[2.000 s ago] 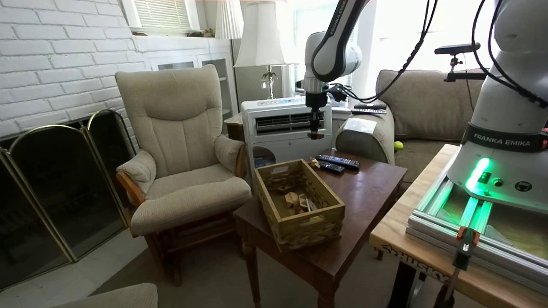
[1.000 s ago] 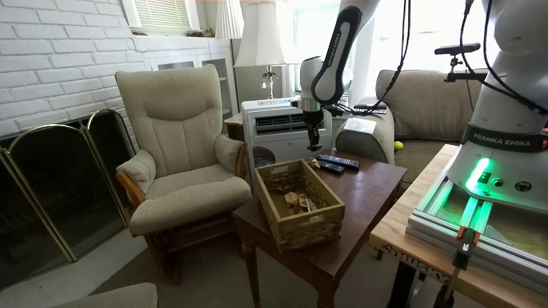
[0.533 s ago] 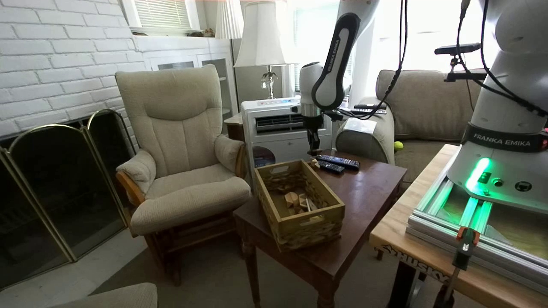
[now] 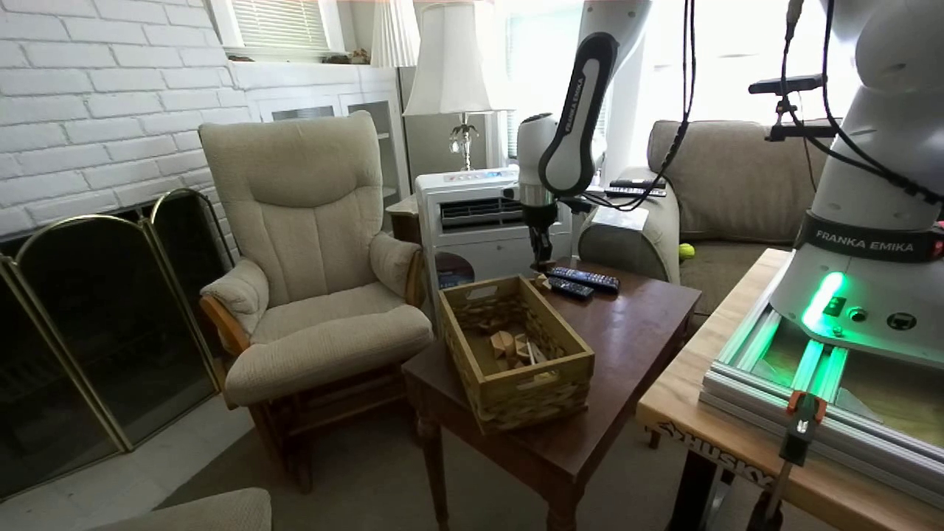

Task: Remove on object from the basket and put it on top of the tower of objects

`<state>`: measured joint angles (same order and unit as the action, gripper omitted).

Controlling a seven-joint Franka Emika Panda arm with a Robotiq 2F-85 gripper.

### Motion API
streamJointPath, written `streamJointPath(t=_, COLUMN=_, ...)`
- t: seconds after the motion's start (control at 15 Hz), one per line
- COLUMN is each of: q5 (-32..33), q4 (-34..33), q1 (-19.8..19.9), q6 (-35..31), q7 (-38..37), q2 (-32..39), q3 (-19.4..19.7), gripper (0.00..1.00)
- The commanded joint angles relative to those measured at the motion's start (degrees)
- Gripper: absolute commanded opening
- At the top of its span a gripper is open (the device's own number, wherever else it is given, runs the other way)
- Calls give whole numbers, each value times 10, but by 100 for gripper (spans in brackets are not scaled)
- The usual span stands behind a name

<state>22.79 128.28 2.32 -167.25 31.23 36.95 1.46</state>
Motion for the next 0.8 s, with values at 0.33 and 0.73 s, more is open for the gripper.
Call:
streamJointPath(t=0.33, q5=25, q4=-17, q1=-18, q6=-22, q7=-10, q2=29, q3=19, gripper=6)
streamJointPath(t=0.73, q5=26, q4=-17, q1=-25, q6=-26, q7=-12, q2=33, q3=23, gripper=6)
